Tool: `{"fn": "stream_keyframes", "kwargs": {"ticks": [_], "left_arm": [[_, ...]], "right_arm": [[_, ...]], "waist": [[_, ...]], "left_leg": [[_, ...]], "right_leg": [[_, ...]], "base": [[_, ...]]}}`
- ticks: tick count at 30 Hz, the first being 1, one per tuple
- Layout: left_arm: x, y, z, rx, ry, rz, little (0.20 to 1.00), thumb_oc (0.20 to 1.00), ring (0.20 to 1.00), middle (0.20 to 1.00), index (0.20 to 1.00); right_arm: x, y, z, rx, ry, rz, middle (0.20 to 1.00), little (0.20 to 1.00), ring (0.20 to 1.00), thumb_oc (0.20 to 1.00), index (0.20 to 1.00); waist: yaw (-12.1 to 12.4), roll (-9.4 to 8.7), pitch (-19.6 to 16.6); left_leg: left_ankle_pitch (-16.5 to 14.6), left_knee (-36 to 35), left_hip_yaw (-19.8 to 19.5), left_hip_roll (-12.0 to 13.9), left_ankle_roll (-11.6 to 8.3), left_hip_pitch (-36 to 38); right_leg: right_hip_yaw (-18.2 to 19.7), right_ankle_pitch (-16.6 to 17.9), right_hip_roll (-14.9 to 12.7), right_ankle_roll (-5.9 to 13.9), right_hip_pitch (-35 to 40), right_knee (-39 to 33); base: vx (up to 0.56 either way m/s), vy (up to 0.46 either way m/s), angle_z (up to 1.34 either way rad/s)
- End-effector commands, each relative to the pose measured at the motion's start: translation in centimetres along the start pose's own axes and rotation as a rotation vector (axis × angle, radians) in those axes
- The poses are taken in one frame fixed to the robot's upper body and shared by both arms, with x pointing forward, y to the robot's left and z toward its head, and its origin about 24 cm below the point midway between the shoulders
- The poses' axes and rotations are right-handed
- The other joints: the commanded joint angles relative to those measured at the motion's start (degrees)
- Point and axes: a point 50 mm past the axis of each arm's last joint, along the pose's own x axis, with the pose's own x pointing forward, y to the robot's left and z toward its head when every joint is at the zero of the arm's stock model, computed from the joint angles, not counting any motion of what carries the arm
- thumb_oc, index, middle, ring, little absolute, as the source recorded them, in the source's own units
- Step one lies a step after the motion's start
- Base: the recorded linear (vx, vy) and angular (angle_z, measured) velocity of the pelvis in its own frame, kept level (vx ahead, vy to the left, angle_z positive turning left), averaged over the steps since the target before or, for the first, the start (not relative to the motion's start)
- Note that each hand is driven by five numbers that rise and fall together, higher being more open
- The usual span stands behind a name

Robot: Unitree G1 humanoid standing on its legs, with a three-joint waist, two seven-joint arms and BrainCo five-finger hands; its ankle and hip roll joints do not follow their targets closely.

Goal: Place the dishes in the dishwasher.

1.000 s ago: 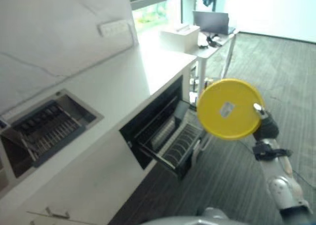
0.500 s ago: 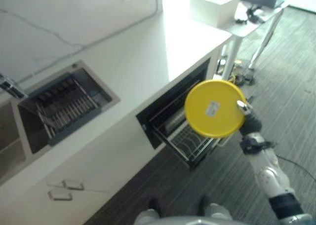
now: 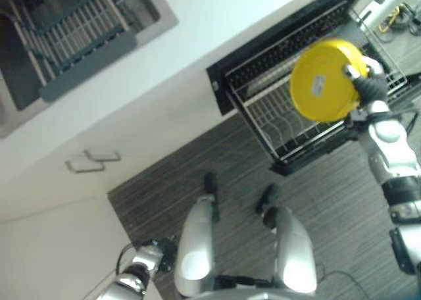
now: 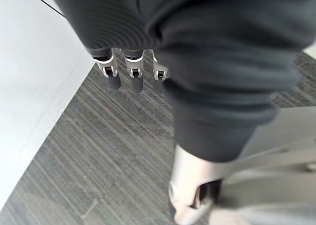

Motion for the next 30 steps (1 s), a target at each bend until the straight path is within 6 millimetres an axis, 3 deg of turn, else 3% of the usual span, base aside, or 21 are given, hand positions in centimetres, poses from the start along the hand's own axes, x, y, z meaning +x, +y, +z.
{"fn": "stream_keyframes", "kwargs": {"ticks": [1, 5, 10, 20, 30], "left_arm": [[-0.1, 0.0, -0.8, 0.013, 0.003, -0.003, 1.000, 1.000, 1.000, 1.000, 1.000], [-0.2, 0.9, 0.7, 0.024, -0.042, 0.007, 1.000, 1.000, 1.000, 1.000, 1.000], [-0.2, 1.0, 0.6, 0.044, -0.038, 0.010, 1.000, 1.000, 1.000, 1.000, 1.000], [-0.4, 2.6, 1.1, 0.072, -0.041, 0.051, 1.000, 1.000, 1.000, 1.000, 1.000], [-0.5, 2.3, 2.9, 0.157, -0.123, 0.062, 1.000, 1.000, 1.000, 1.000, 1.000]], "right_arm": [[0.3, 0.0, 3.7, -0.062, -0.181, -0.003, 0.200, 0.200, 0.200, 0.200, 0.200], [1.5, -1.1, 4.8, -0.202, -0.188, -0.058, 0.200, 0.200, 0.200, 0.200, 0.200], [2.1, -0.9, 5.0, -0.341, -0.199, -0.068, 0.200, 0.200, 0.200, 0.200, 0.200], [4.3, 1.3, 7.8, -1.084, -0.403, -0.157, 0.200, 0.200, 0.200, 0.200, 0.200], [5.2, 2.8, 7.8, -1.315, -0.521, -0.342, 0.200, 0.200, 0.200, 0.200, 0.200]], "waist": [[-0.84, -0.62, -4.39], [0.16, -0.93, -2.47], [0.76, -1.38, -1.96], [3.63, -2.43, -1.95], [6.63, -1.91, -1.95]], "left_leg": [[-1.96, -2.02, 0.65, 1.25, -1.98, 4.43], [-2.63, 0.72, -0.35, 1.37, -1.60, 1.57], [-3.07, 1.90, -1.04, 1.39, -1.44, 0.12], [-2.78, 1.94, -2.68, 1.81, -1.42, -2.44], [-2.13, 2.33, -5.97, 0.76, -1.22, -7.76]], "right_leg": [[4.50, -7.60, 1.15, 2.06, 3.21, 4.70], [4.27, -8.55, 0.96, 1.64, 0.61, 8.45], [4.15, -8.95, 1.20, 1.33, -0.61, 9.69], [2.72, -8.58, 1.92, 1.62, -1.49, 9.26], [2.30, -8.91, 2.30, 1.77, -5.20, 10.82]], "base": [[-0.01, -0.019, 0.11], [-0.04, -0.030, 0.08], [-0.01, -0.021, 0.05], [-0.01, -0.038, 0.06], [-0.01, -0.006, 0.09]]}}
